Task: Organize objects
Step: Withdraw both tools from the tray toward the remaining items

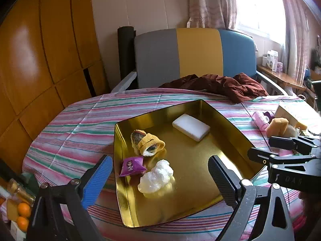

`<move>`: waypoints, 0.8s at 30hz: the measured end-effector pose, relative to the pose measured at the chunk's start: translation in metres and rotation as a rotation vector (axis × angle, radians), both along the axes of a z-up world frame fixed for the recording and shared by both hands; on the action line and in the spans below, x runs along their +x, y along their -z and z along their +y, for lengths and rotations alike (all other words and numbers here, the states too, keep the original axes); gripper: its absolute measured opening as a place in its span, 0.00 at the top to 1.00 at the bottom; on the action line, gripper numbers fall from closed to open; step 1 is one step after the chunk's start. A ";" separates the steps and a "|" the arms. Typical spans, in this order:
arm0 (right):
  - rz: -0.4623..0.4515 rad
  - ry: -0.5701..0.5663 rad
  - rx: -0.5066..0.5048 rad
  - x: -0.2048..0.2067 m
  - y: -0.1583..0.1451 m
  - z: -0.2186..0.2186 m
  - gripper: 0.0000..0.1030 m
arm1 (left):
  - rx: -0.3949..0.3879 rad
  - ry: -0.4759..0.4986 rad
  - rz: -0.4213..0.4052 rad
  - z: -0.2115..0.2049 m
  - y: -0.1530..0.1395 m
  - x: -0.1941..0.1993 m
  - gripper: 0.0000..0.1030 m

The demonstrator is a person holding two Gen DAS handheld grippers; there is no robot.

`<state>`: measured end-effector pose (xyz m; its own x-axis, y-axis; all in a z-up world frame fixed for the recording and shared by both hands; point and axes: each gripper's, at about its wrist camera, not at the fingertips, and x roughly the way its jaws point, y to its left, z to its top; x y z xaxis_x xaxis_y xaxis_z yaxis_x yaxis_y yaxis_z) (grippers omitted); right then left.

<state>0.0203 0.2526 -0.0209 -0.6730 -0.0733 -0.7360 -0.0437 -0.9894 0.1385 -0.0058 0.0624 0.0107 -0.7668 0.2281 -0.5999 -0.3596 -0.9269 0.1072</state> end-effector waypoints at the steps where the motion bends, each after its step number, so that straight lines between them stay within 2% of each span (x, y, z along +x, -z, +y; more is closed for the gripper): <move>1: 0.000 0.005 -0.001 0.000 0.000 0.002 0.34 | -0.003 0.003 0.001 0.001 0.000 0.000 0.06; 24: -0.014 0.151 -0.017 0.013 0.005 0.064 0.34 | -0.067 0.102 -0.004 0.045 0.003 0.007 0.06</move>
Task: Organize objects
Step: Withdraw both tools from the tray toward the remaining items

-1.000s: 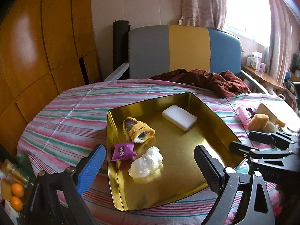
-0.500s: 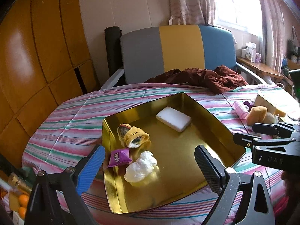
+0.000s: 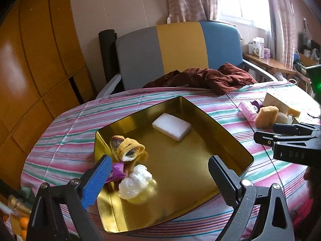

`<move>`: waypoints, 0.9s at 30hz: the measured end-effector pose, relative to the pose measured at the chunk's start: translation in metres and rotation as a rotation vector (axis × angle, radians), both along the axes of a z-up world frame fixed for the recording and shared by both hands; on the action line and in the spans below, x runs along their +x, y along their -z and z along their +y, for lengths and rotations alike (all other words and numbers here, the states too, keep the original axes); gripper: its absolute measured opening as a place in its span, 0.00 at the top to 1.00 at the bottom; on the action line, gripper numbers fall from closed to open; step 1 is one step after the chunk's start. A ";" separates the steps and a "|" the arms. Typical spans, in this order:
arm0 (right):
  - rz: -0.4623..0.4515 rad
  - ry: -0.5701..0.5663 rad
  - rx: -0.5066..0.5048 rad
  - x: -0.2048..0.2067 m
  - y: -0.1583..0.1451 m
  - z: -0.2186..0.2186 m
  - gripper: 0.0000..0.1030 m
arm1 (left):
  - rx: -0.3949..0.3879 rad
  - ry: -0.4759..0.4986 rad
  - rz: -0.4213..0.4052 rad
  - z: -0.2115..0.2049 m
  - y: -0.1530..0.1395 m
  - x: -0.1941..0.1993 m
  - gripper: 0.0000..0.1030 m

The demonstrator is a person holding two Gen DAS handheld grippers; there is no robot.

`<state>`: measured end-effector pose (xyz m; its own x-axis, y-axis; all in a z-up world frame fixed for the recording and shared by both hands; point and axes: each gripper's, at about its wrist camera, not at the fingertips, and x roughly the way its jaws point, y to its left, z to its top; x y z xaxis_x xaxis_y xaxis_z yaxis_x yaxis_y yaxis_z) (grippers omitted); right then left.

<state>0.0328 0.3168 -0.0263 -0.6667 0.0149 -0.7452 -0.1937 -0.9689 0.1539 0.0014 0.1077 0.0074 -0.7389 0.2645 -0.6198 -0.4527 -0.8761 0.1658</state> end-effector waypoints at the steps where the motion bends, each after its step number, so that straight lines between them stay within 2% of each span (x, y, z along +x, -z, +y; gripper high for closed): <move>1: 0.000 0.007 0.000 0.001 0.000 0.003 0.34 | -0.003 0.005 -0.001 0.002 0.000 0.000 0.06; 16: 0.002 0.097 0.005 0.012 -0.009 0.051 0.34 | -0.033 0.069 -0.009 0.029 0.004 0.000 0.06; 22: 0.001 0.165 -0.008 0.019 -0.019 0.093 0.34 | -0.023 0.108 -0.025 0.042 0.005 -0.001 0.06; 27: -0.013 0.217 0.038 0.026 -0.032 0.136 0.32 | -0.012 0.141 -0.045 0.051 0.008 -0.002 0.06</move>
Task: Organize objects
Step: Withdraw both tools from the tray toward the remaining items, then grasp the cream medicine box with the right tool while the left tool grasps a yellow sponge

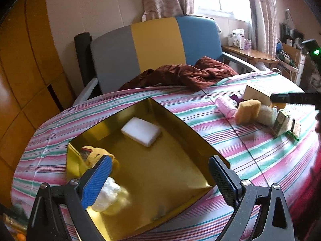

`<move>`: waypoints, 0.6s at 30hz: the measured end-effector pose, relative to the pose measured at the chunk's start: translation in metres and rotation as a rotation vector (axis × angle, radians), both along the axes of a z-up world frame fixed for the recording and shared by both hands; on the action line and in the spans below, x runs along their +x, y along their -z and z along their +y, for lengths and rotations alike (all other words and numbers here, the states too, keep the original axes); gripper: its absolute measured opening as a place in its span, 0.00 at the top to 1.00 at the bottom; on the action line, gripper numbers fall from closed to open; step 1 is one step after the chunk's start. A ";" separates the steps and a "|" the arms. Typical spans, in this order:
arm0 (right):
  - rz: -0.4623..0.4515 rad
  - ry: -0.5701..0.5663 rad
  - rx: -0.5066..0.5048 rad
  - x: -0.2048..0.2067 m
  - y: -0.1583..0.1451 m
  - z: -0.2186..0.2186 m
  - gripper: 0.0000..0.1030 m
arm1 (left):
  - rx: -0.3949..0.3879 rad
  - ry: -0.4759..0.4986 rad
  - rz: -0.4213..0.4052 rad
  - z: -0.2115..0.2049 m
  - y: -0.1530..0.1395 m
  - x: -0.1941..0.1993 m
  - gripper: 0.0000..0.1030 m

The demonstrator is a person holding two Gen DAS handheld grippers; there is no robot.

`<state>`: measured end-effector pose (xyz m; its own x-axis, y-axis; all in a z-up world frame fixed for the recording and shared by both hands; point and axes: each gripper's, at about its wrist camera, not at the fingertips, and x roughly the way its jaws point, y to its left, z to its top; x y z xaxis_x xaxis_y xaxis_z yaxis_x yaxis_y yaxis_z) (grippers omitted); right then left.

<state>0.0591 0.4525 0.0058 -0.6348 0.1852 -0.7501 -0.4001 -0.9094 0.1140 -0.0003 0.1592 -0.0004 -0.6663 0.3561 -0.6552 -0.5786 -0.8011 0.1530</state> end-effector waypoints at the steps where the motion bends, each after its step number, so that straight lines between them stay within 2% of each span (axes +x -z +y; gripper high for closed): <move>1: -0.009 0.007 0.017 0.000 -0.001 0.006 0.31 | 0.001 0.005 -0.004 0.002 0.001 0.000 0.06; 6: -0.056 -0.001 0.080 -0.015 -0.003 0.038 0.28 | 0.012 0.029 -0.029 0.012 0.003 -0.002 0.06; 15: -0.196 -0.218 0.208 -0.078 0.021 0.046 0.24 | 0.037 0.099 -0.070 0.038 0.001 -0.006 0.05; 18: -0.241 -0.251 0.226 -0.096 0.032 0.049 0.24 | 0.054 0.120 -0.100 0.048 0.001 -0.008 0.05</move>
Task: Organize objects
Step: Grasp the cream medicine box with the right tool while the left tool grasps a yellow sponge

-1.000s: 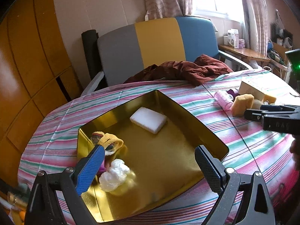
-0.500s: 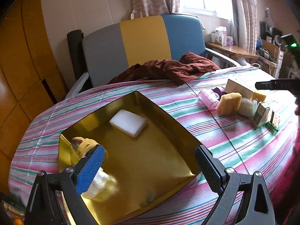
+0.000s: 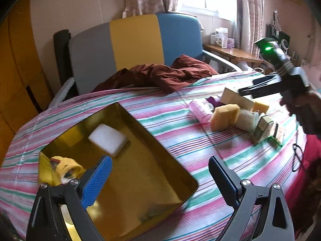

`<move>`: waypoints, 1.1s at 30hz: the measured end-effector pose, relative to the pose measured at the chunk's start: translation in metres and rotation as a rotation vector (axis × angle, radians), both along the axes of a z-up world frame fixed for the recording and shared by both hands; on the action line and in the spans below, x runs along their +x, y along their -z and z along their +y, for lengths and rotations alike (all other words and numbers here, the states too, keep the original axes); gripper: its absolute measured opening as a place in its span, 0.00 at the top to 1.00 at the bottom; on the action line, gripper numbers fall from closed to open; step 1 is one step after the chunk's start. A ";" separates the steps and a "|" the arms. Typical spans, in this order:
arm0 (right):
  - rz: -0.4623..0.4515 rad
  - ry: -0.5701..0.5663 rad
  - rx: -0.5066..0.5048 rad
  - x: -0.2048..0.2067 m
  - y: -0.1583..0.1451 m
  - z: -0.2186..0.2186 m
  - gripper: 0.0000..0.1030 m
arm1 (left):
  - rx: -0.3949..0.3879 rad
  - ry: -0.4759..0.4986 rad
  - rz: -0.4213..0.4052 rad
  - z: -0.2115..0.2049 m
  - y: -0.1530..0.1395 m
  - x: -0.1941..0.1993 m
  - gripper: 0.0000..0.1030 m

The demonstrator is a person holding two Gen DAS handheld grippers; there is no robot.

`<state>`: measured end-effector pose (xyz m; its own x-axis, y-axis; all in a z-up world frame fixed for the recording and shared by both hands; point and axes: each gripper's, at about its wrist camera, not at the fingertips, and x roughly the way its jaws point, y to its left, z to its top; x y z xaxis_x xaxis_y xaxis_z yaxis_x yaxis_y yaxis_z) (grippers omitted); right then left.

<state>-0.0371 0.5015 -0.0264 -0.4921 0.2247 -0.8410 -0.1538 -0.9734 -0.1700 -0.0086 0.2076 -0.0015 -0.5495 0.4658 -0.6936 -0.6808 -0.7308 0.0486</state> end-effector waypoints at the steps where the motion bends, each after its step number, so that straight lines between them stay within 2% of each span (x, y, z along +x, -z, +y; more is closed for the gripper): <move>1: -0.015 -0.007 -0.002 -0.006 0.004 0.002 0.24 | 0.004 0.007 -0.012 0.004 0.000 -0.001 0.04; 6: -0.048 -0.013 -0.017 -0.020 0.021 0.012 0.26 | 0.025 0.034 -0.049 0.026 0.001 -0.007 0.03; 8: -0.042 -0.013 -0.041 -0.019 0.025 0.014 0.39 | 0.039 0.044 -0.068 0.034 0.000 -0.011 0.03; 12: 0.041 0.002 -0.102 -0.007 0.020 0.020 0.48 | 0.063 0.065 -0.113 0.054 0.002 -0.017 0.04; 19: 0.281 0.074 -0.225 0.022 -0.020 0.039 0.48 | 0.087 0.084 -0.196 0.105 0.017 -0.023 0.04; 21: 0.324 0.088 -0.258 0.028 -0.026 0.044 0.48 | 0.095 0.082 -0.225 0.120 0.021 -0.025 0.04; 26: 0.353 0.120 -0.298 0.033 -0.033 0.053 0.48 | 0.072 0.080 -0.238 0.154 0.033 -0.027 0.04; 33: 0.355 0.121 -0.313 0.035 -0.035 0.053 0.48 | 0.023 0.084 -0.205 0.192 0.045 -0.025 0.04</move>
